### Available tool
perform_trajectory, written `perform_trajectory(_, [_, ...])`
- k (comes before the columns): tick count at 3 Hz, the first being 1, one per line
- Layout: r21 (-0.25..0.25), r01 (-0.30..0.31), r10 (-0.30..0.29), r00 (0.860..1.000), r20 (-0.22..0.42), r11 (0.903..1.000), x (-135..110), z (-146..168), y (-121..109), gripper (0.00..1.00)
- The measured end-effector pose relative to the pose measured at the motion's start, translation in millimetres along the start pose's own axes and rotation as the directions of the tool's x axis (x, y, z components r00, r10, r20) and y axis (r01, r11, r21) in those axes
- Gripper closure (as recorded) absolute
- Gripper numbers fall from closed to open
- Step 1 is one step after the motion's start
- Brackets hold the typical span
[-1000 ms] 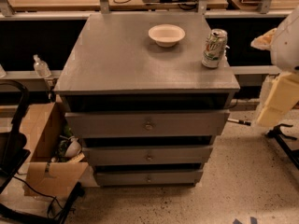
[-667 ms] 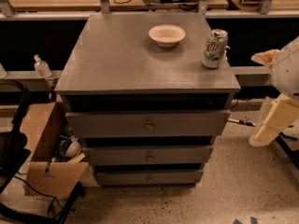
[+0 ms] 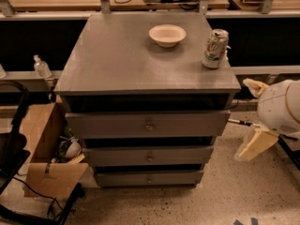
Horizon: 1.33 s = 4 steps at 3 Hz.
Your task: Open bottom drawer
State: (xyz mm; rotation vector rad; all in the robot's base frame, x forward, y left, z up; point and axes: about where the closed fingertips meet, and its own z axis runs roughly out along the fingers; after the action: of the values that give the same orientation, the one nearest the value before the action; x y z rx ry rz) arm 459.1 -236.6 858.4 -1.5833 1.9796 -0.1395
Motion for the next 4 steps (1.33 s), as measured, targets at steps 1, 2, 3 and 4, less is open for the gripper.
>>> perform_trajectory(1, [0.033, -0.065, 0.064, 0.998, 0.01, 0.9974, 26.8, 32.7, -3.6, 0.0])
perform_trajectory(2, [0.042, -0.057, 0.057, 0.998, 0.012, 0.9975, 23.4, 30.2, -6.1, 0.0])
perform_trajectory(3, [0.029, -0.08, 0.079, 0.997, 0.015, 0.9964, 31.7, 49.4, 6.0, 0.0])
perform_trajectory(4, [0.008, -0.116, 0.116, 0.993, 0.008, 0.9932, 55.4, 96.1, 35.2, 0.0])
